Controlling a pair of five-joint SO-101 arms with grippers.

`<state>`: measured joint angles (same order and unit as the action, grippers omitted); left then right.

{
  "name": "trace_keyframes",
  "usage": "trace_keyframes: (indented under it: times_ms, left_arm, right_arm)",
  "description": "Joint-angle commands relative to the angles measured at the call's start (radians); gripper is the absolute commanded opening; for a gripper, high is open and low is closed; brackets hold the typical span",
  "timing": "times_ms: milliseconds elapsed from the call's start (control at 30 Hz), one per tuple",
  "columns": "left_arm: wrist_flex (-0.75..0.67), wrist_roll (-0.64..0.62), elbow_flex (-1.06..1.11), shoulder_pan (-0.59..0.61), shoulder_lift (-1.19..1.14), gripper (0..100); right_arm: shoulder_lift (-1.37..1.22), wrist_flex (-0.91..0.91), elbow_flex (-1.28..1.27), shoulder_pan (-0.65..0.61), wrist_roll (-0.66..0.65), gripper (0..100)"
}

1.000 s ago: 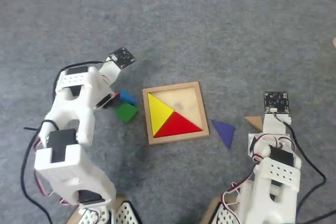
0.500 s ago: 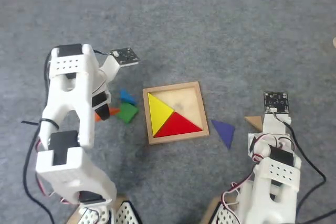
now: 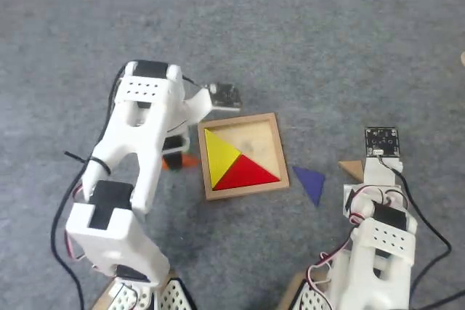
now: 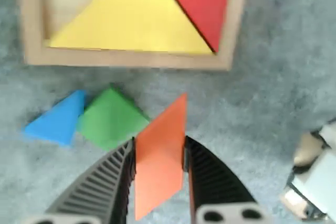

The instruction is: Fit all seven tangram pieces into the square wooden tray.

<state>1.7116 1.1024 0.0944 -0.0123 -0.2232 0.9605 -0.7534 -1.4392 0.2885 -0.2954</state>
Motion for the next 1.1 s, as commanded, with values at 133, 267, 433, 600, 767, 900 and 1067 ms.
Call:
trace_keyframes:
  times_ms: [133,267,433,600,767,900,1067]
  left_arm:
    - [0.031,0.06,0.194,0.098,0.041,1]
    - [-0.212,-0.195,0.206,0.226,0.044,2]
    - [-0.692,-0.434,0.509,0.334,0.219,2]
    - [-0.758,-0.767,0.641,0.465,0.382,5]
    - [-0.508,-0.776,0.533,0.488,0.325,13]
    - [-0.431,-0.741,0.444,0.479,0.301,16]
    - [-0.382,-0.727,0.361,0.477,0.302,16]
  right_arm:
    - [0.025,0.019,0.028,-0.007,-0.014,15.5]
    - [0.025,0.019,0.028,-0.007,-0.014,15.5]
    - [0.025,0.019,0.028,-0.007,-0.012,15.5]
    - [0.022,0.019,0.026,-0.008,-0.011,15.5]
    - [0.022,0.019,0.026,-0.008,-0.011,15.5]
    - [0.024,0.019,0.026,-0.008,-0.014,15.5]
    - [0.024,0.016,0.026,-0.008,-0.017,15.5]
